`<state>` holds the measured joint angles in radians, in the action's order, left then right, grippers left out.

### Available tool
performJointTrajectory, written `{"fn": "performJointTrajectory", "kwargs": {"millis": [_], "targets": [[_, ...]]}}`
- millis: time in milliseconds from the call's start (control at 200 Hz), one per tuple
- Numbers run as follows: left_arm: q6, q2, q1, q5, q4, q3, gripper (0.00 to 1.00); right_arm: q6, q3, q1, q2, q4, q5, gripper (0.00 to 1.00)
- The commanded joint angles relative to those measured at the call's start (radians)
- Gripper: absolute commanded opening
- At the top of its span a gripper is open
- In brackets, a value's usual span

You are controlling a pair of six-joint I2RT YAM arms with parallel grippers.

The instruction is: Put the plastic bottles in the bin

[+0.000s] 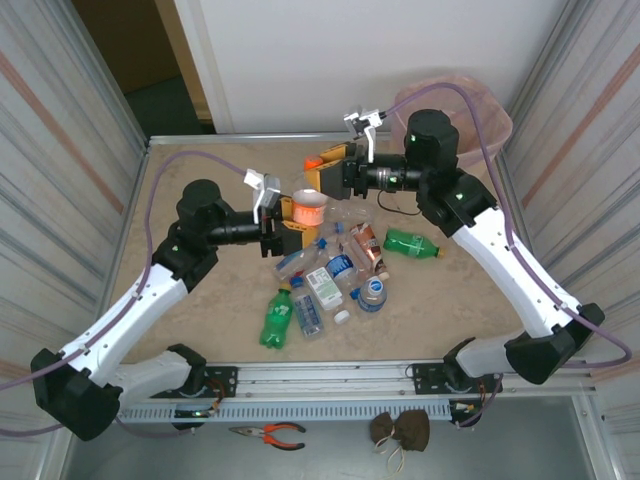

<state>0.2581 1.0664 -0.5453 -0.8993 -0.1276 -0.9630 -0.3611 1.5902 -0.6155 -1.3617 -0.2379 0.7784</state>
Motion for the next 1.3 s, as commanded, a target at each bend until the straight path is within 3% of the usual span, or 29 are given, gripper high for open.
{"fn": "performJointTrajectory", "kwargs": {"millis": [0, 336, 486, 686, 892, 1298], "targets": [[-0.022, 0.001, -0.007, -0.032, -0.004, -0.036, 0.48, 0.007, 0.047, -0.01, -0.016, -0.007, -0.01, 0.49], [-0.034, 0.001, -0.01, -0.018, 0.006, -0.036, 0.49, 0.005, 0.052, -0.013, -0.023, -0.028, -0.03, 0.27], [-0.038, -0.008, -0.01, 0.01, 0.008, -0.031, 0.52, 0.01, 0.053, -0.01, -0.02, -0.036, -0.041, 0.22], [-0.052, -0.05, -0.009, 0.089, 0.027, -0.009, 0.7, 0.005, 0.051, 0.038, -0.011, -0.042, -0.087, 0.19], [-0.077, -0.101, -0.008, 0.158, 0.069, 0.012, 0.77, -0.018, 0.042, 0.173, 0.004, -0.05, -0.127, 0.19], [-0.087, -0.118, -0.007, 0.183, 0.09, 0.026, 0.77, -0.001, 0.114, 0.551, -0.039, -0.102, -0.298, 0.18]]}}
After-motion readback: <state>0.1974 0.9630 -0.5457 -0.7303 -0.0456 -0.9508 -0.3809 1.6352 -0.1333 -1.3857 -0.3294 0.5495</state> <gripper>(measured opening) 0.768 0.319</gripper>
